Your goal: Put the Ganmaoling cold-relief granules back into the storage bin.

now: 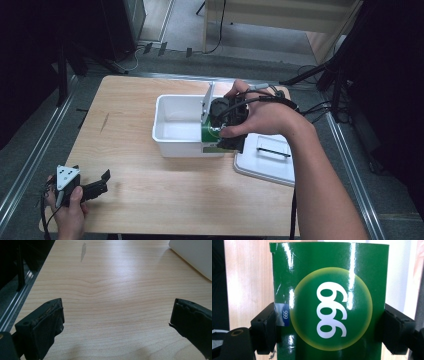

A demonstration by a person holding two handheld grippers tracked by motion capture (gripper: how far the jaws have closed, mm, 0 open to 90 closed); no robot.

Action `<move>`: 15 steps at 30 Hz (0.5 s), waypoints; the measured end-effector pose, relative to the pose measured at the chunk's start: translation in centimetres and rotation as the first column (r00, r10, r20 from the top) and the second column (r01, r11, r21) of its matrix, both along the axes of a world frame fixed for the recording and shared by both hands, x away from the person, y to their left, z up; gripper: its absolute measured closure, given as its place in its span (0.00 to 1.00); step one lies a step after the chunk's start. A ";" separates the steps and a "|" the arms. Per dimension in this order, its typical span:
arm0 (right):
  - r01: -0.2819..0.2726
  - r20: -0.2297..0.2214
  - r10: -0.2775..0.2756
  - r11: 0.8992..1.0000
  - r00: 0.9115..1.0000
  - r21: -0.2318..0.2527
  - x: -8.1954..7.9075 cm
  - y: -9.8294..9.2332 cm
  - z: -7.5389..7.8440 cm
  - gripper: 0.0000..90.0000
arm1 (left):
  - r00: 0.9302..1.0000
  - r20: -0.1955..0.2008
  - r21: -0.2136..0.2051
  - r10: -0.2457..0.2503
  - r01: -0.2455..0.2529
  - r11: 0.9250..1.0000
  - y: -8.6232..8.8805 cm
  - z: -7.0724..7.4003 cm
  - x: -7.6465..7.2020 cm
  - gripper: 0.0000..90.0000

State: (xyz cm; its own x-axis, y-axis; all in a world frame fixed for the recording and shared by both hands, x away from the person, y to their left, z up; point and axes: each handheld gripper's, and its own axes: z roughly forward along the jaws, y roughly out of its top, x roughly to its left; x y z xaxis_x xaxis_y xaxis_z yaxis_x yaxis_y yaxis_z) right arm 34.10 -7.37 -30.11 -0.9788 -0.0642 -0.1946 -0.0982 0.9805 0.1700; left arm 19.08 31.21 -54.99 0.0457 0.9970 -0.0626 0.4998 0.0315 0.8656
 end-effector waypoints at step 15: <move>0.020 0.031 -0.021 0.999 0.999 0.024 4.0 1.2 0.3 0.18 | 1.000 -0.001 -0.014 -0.007 0.007 1.000 0.1 0.0 0.0 0.00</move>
